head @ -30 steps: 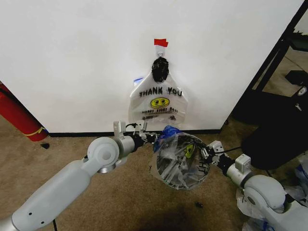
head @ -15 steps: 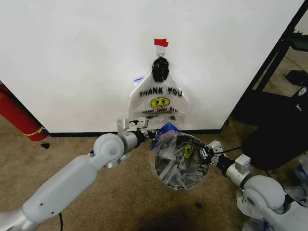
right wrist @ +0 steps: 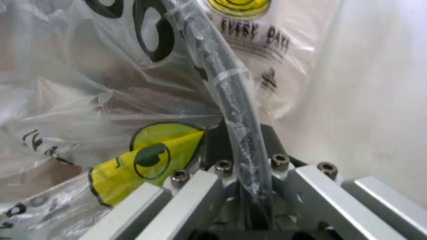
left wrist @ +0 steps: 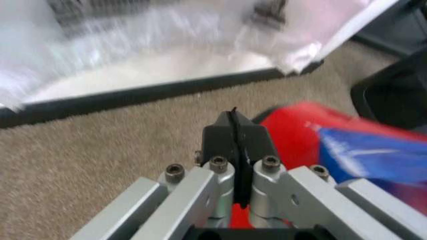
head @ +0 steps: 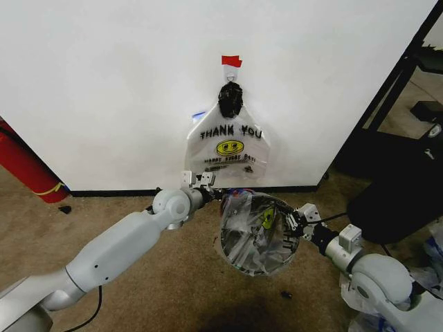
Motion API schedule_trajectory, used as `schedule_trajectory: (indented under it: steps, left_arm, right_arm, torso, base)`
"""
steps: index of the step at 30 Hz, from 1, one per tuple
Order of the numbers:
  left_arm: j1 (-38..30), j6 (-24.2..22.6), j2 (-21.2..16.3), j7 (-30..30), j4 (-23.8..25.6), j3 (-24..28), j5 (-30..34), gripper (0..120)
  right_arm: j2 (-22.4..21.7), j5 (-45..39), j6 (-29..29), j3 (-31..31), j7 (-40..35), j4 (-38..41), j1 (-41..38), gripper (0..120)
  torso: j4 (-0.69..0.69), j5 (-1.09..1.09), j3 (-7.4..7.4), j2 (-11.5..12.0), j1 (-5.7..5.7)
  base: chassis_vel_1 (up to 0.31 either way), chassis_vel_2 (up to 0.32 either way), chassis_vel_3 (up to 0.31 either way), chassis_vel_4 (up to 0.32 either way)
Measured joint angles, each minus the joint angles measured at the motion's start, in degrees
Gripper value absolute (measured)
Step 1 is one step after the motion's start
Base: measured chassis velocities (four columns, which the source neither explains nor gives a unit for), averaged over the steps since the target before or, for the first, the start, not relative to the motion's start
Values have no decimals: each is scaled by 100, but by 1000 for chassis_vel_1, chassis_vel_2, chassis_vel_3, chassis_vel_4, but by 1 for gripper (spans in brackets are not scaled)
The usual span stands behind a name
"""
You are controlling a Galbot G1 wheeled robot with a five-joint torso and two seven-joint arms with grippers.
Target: Pick up the garbage bag from the wall and place it over the trash bin.
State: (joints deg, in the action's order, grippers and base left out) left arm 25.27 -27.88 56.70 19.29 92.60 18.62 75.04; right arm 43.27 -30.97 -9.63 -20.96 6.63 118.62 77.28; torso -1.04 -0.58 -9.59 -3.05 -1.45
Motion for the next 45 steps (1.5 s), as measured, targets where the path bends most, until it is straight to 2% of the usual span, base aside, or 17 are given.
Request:
schedule_trajectory:
  steps: [4, 5, 10, 11, 12, 15, 16, 18, 20, 23, 29, 31, 32, 34, 38, 39, 45]
  left_arm:
    - [125, -27, -285, 152, 499, -518, -20, 18]
    - [125, -27, -285, 152, 499, -518, -20, 18]
    - [1022, -273, -931, 516, 2148, -1482, -3, 39]
    - [1022, -273, -931, 516, 2148, -1482, -3, 39]
    - [1374, -347, -1057, 638, 2544, -1683, -4, 39]
    - [2012, -454, -1147, 977, 3275, -1831, 1, 27]
    - [2012, -454, -1147, 977, 3275, -1831, 1, 27]
    - [2178, -476, -1103, 1218, 3559, -1763, 3, 18]
    - [2218, -451, -1046, 1491, 3716, -1584, -186, 10]
    - [2107, -457, -1004, 1800, 3761, -1271, -381, 0]
    - [1902, -542, -967, 1845, 3755, -959, -398, 0]
    - [1553, -675, -731, 1904, 3646, -349, -399, 0]
    - [1553, -675, -731, 1904, 3646, -349, -399, 0]
    - [1340, -740, -546, 1962, 3537, 11, -402, 0]
    - [829, -829, -42, 2140, 2996, 616, -447, 0]
    - [829, -829, -42, 2140, 2996, 616, -447, 0]
    - [456, -842, 537, 2288, 2225, 1023, -807, 0]
  right_arm:
    - [189, -219, -150, 8, -247, -75, -72, 0]
    - [189, -219, -150, 8, -247, -75, -72, 0]
    - [796, -833, -616, 27, -866, -96, -83, 0]
    - [796, -833, -616, 27, -866, -96, -83, 0]
    - [991, -961, -723, 50, -1046, -96, -77, 0]
    - [1464, -970, -853, 42, -1471, -103, -18, 0]
    - [1464, -970, -853, 42, -1471, -103, -18, 0]
    - [1770, -843, -903, -7, -1848, -146, 17, 0]
    - [1996, -743, -950, -26, -2168, -195, 2, 0]
    - [2294, -545, -977, -18, -2599, -214, 2, 0]
    - [2543, -504, -1006, 12, -2881, -152, 31, 0]
    - [2752, -458, -1003, 64, -3033, -119, 25, 0]
    - [2752, -458, -1003, 64, -3033, -119, 25, 0]
    - [2811, -386, -982, 93, -3063, -95, 25, 0]
    - [2888, -92, -891, 183, -3066, 15, 120, 0]
    - [2888, -92, -891, 183, -3066, 15, 120, 0]
    - [2962, 187, -794, 258, -2989, 135, 220, 0]
  torso:
    - [0, 0, 0, 0, 0]
    - [0, 0, 0, 0, 0]
    - [1, 1, 1, -1, 1]
    - [1, 1, 1, -1, 1]
    - [2, 0, 1, -2, 1]
    - [6, 0, 2, -2, 1]
    - [6, 0, 2, -2, 1]
    - [-1, -1, 2, -2, 1]
    - [-1, 0, 2, -2, 1]
    - [0, 0, 1, -2, 1]
    - [0, 1, 1, -2, 1]
    - [1, 1, 1, -2, 1]
    - [1, 1, 1, -2, 1]
    - [0, 1, 0, -2, 0]
    - [0, 1, 1, -1, 0]
    - [0, 1, 1, -1, 0]
    - [0, 2, 0, -1, 0]
  base:
    - [0, 0, 0, 0]
    - [0, 0, 0, 0]
    - [0, 0, 0, 0]
    - [0, 0, 0, 0]
    - [0, 0, 0, 0]
    - [0, 0, 0, 0]
    - [0, 0, 0, 0]
    - [0, 0, 0, 0]
    - [0, 0, 0, 0]
    - [0, 0, 0, 0]
    - [0, 0, 0, 0]
    - [0, 0, 0, 0]
    - [0, 0, 0, 0]
    - [0, 0, 0, 0]
    - [0, 0, 0, 0]
    - [0, 0, 0, 0]
    - [0, 0, 0, 0]
